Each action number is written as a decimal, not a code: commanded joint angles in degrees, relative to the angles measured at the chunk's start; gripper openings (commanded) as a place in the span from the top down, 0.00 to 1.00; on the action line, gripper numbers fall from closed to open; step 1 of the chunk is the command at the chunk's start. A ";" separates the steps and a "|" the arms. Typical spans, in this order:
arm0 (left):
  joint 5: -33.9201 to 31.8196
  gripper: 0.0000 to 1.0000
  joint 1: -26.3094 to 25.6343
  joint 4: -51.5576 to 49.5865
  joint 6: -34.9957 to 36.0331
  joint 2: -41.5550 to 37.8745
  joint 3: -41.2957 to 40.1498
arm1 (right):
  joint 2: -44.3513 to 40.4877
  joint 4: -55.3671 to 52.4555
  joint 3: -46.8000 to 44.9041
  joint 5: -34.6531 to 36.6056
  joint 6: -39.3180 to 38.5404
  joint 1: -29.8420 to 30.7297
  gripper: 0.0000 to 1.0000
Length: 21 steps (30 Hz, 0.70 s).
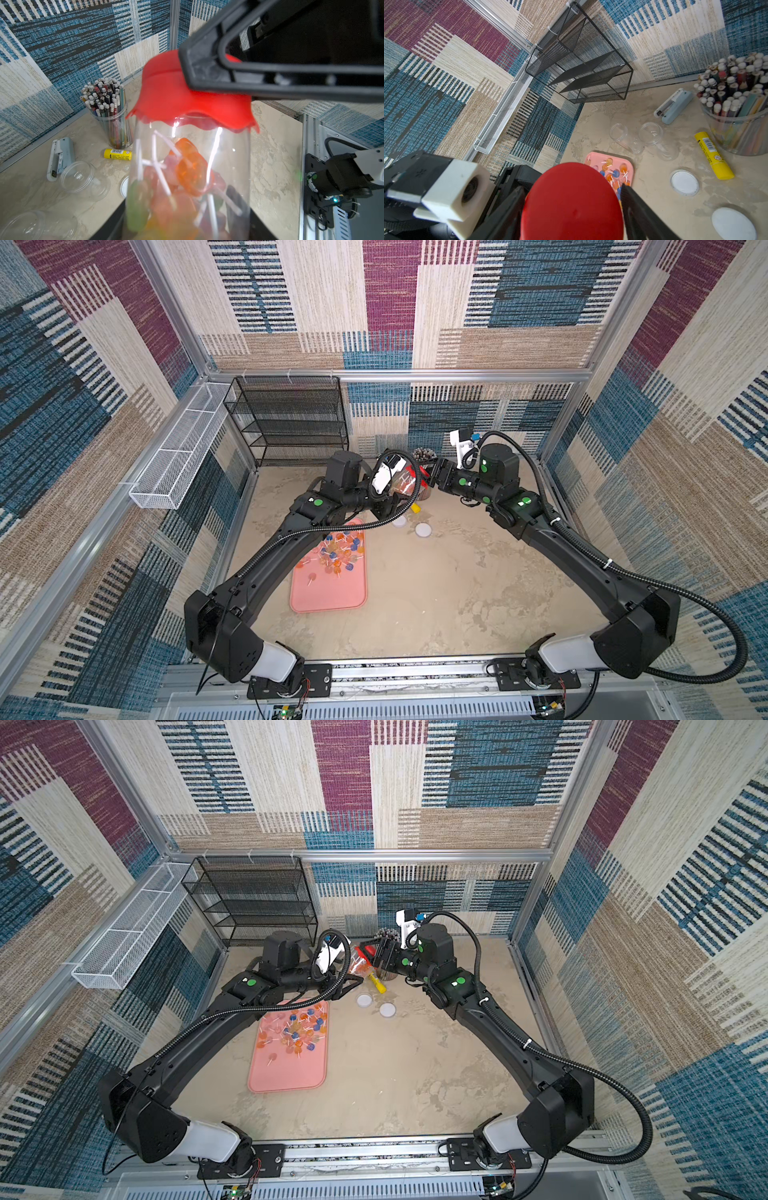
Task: Pour the candies out of the jar
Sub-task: Unscrew the lid from the jar.
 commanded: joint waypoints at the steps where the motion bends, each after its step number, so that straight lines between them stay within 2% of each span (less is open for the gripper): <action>1: 0.68 1.00 0.00 2.14 1.15 -0.34 0.15 | -0.28 2.78 -0.24 -0.90 -0.03 0.05 0.33; 6: 7.75 1.00 0.81 3.42 0.47 -0.06 0.91 | -0.77 3.69 1.24 -6.70 -4.87 -0.18 0.42; 9: 13.24 1.00 1.88 4.57 -0.39 -0.15 1.41 | -1.66 3.60 2.25 -11.71 -8.25 -1.22 0.43; 11: 13.91 1.00 1.98 5.15 -0.67 -0.42 1.56 | -1.83 1.52 3.16 -11.84 -9.27 -1.77 0.38; 13: 13.32 1.00 1.98 5.24 -0.76 -0.67 1.82 | -1.78 -1.20 4.09 -10.20 -8.99 -1.97 0.28; 15: 12.32 1.00 1.90 5.22 -0.79 -0.99 1.59 | -1.97 -1.61 3.67 -8.97 -7.72 -1.97 0.24; 21: 10.47 1.00 1.72 5.15 -0.57 -1.88 1.17 | -2.50 1.32 0.56 -6.81 -3.23 -1.80 0.20</action>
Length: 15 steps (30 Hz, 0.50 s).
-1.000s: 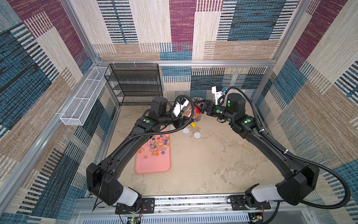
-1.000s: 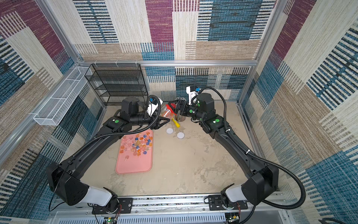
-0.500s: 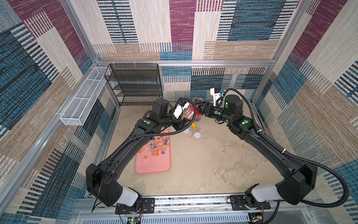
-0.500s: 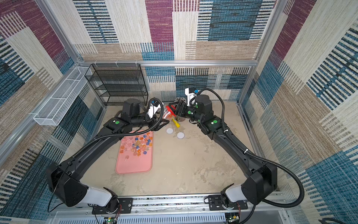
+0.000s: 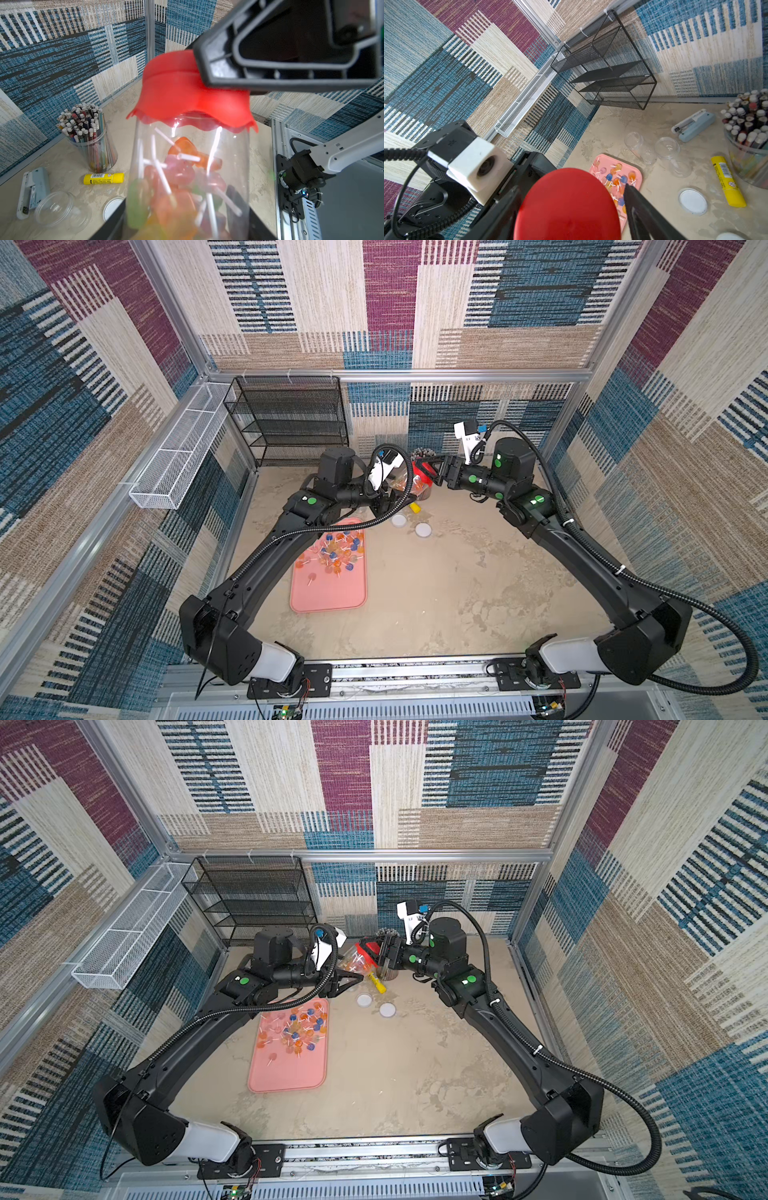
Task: Pour the candies out of the jar
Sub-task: Unscrew the lid from the jar.
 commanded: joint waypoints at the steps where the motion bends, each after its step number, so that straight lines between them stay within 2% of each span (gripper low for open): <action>1: -0.15 1.00 -0.16 2.99 -0.32 -1.01 0.05 | -0.38 1.27 -1.09 2.11 2.29 0.27 0.20; 9: -1.15 1.00 -0.42 2.46 -1.04 -0.35 0.17 | 0.67 2.29 -0.47 3.90 2.90 2.43 0.27; 15: 0.43 1.00 -0.33 2.78 -1.67 -0.43 0.10 | 0.50 2.29 0.08 2.85 1.48 2.52 0.42</action>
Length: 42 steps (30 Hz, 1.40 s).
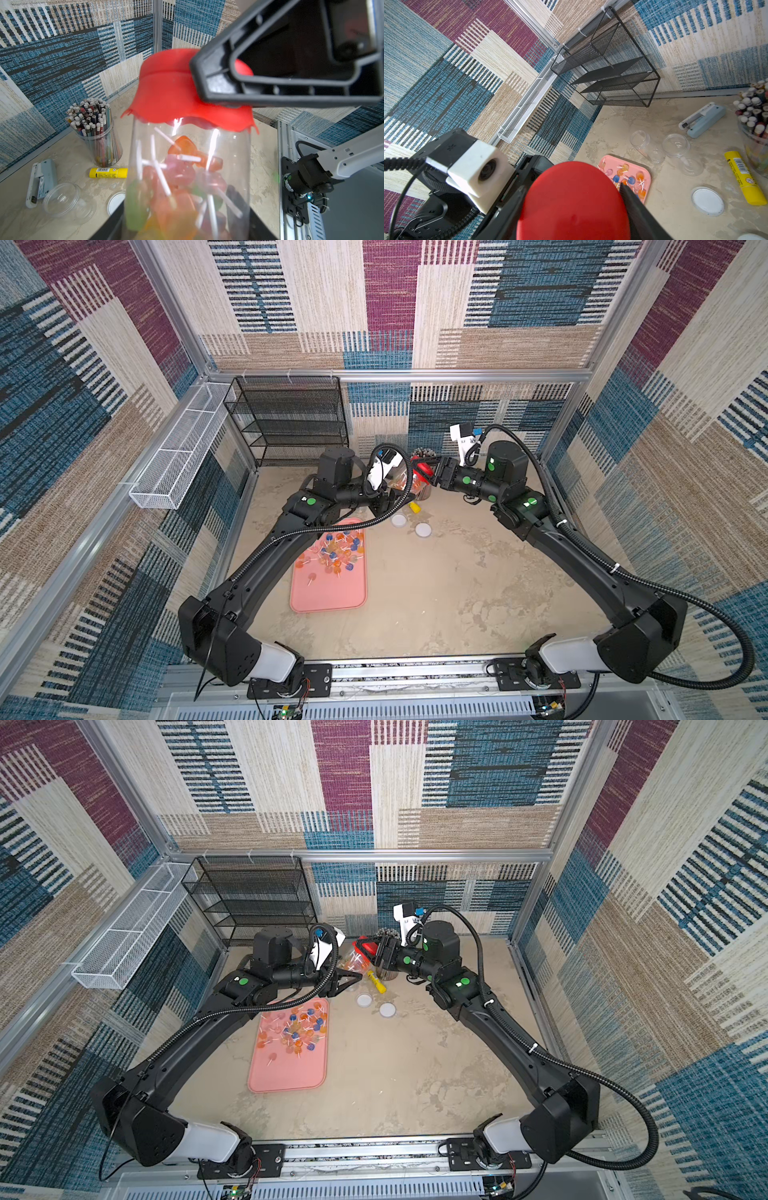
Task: Pour the candies out of the jar
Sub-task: Unscrew the lid from the jar.
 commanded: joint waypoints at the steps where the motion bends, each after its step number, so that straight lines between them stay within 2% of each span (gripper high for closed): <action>1: 3.35 1.00 0.09 3.17 -0.73 -0.14 0.42 | -0.48 0.36 0.59 -0.70 -2.78 0.14 0.43; 4: 11.38 1.00 1.19 3.98 -1.41 0.54 1.32 | -1.75 2.91 0.52 -6.51 -6.43 -0.50 0.45; 8: 24.76 1.00 2.92 8.82 -5.84 1.61 2.20 | -2.87 4.23 1.45 -19.52 -13.92 -2.19 0.46; 11: 29.39 1.00 3.37 11.94 -8.67 1.65 2.35 | -3.88 3.03 1.11 -25.83 -17.72 -3.78 0.47; 17: 31.61 1.00 3.38 11.84 -9.84 1.56 2.99 | -3.60 0.35 0.59 -30.67 -20.78 -5.75 0.49; 31: 27.05 1.00 3.21 7.82 -6.77 1.03 2.89 | -2.62 2.19 2.28 -27.12 -17.97 -5.83 0.40; 37: 27.10 1.00 3.22 6.80 -5.77 1.09 2.86 | -2.88 3.77 2.47 -26.86 -16.78 -5.85 0.42; 42: 28.10 1.00 3.25 6.43 -5.44 0.94 1.93 | -1.83 -1.10 5.97 -28.62 -21.04 -6.77 0.44</action>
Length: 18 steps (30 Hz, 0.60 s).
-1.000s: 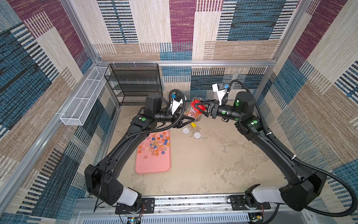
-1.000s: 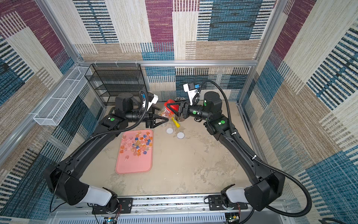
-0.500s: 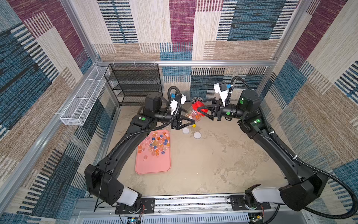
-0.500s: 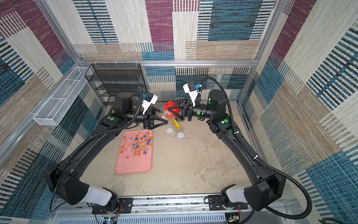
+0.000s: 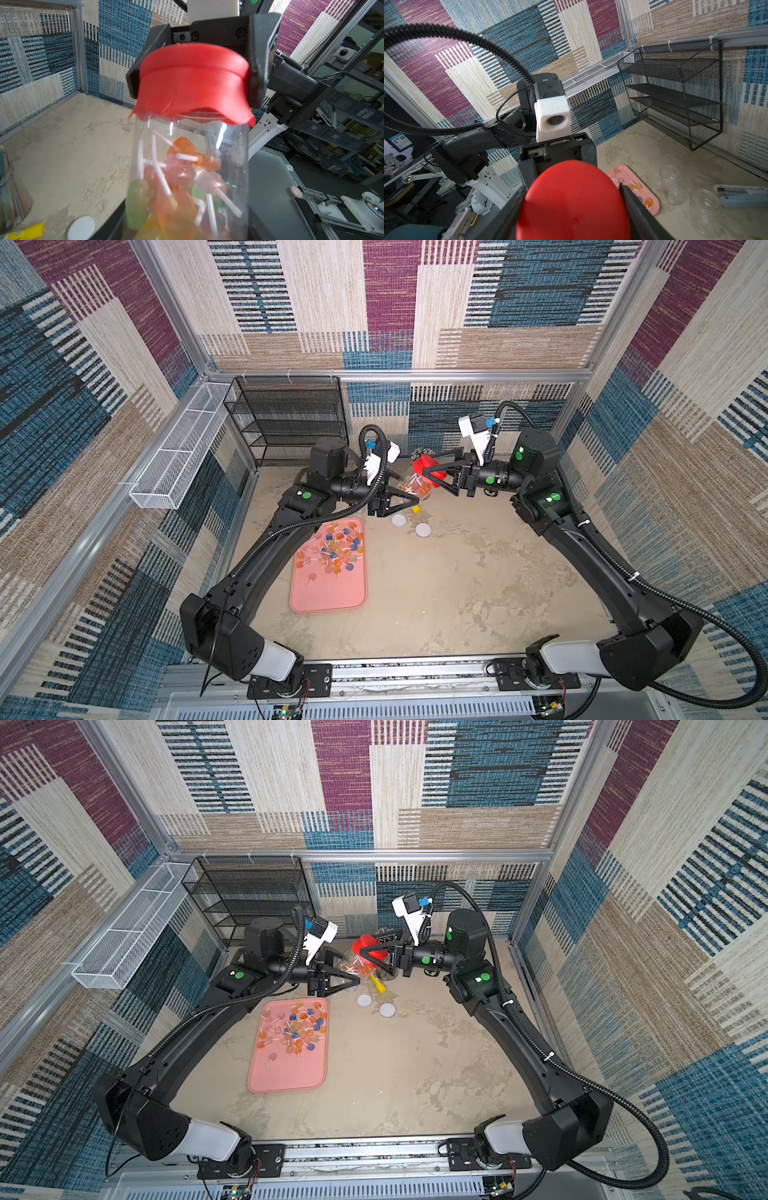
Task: Pour the candies out of the jar
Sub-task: Unscrew the lid from the jar.
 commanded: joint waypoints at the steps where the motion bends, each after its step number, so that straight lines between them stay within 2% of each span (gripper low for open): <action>1: 1.02 1.00 0.08 1.32 1.78 -0.68 -0.64 | 0.30 -2.36 1.69 -2.47 -2.67 -0.88 0.44; 10: 1.39 1.00 0.04 0.23 2.56 -0.73 -0.37 | 0.75 -2.29 2.91 -4.40 -3.92 -2.37 0.45; 14: 0.14 1.00 0.08 -0.34 3.18 -0.77 -0.63 | -0.16 -1.50 2.00 -1.63 -3.51 -2.64 0.45; 18: -3.81 1.00 0.16 -0.40 4.18 -1.58 -3.42 | -1.81 -2.17 -0.46 4.40 -3.80 -3.48 0.45</action>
